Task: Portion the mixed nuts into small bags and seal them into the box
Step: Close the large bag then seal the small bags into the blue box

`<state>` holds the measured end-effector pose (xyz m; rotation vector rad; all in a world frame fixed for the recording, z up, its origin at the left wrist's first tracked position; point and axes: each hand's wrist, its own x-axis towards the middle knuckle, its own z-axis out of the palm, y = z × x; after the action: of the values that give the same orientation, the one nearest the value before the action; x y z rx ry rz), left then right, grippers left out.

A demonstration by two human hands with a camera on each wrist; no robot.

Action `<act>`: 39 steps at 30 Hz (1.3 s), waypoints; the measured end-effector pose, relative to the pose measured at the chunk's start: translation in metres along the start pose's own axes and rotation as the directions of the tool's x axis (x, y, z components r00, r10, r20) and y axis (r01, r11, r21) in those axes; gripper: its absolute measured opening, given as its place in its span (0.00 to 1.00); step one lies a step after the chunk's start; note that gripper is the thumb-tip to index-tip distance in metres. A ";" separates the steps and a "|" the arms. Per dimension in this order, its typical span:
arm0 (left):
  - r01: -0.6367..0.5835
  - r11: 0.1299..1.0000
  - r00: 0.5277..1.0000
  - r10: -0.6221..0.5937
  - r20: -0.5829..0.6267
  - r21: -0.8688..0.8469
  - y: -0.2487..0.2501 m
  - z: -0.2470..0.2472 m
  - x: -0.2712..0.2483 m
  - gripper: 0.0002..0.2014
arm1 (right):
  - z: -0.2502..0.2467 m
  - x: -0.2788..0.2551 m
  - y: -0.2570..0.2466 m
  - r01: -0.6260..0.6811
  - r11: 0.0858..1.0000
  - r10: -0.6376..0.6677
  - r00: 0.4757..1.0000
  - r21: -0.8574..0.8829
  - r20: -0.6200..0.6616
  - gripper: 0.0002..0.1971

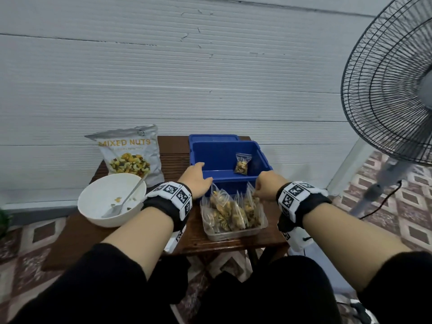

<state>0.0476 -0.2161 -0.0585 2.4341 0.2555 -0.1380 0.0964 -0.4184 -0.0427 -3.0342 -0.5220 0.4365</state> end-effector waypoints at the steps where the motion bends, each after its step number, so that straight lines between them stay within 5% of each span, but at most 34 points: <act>1: -0.001 1.000 1.000 0.001 0.007 0.001 -0.001 0.001 0.000 0.32 | 0.000 0.000 -0.001 -0.005 1.000 0.005 1.000 -0.003 -0.003 0.14; 6: -0.008 1.000 1.000 0.008 0.009 0.025 -0.004 -0.001 0.001 0.31 | -0.003 0.000 -0.003 -0.024 1.000 0.024 1.000 0.011 -0.003 0.10; 10: -0.003 0.999 1.000 0.002 0.014 0.036 -0.005 -0.001 0.001 0.31 | -0.003 0.000 -0.007 -0.053 0.999 0.054 0.998 0.011 -0.019 0.18; 19: 0.001 0.995 1.000 0.002 -0.028 0.103 -0.005 -0.002 0.004 0.30 | -0.011 0.002 -0.012 -0.055 0.998 0.055 0.998 0.003 -0.013 0.19; 24: 0.053 0.988 0.991 -0.034 -0.130 0.142 0.003 -0.002 0.004 0.26 | -0.031 0.002 -0.014 -0.010 0.999 0.010 1.000 -0.038 0.016 0.06; 29: 0.058 0.988 0.990 -0.038 -0.137 0.142 0.018 -0.004 0.007 0.21 | -0.058 0.004 -0.008 0.032 0.998 -0.033 0.999 -0.050 -0.013 0.09; 34: -0.128 0.992 0.975 0.128 -0.181 0.013 0.030 -0.003 0.018 0.19 | -0.073 0.011 -0.003 0.140 0.982 -0.119 0.980 0.130 -0.162 0.10; 39: -0.299 0.922 0.941 0.242 -0.236 -0.247 0.036 -0.005 0.034 0.02 | -0.062 0.031 -0.001 0.231 0.882 -0.116 0.951 0.411 -0.286 0.05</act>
<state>0.0889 -0.2354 -0.0377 2.1728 0.0193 0.2549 0.1416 -0.4057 0.0085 -2.5261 -0.5812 0.1264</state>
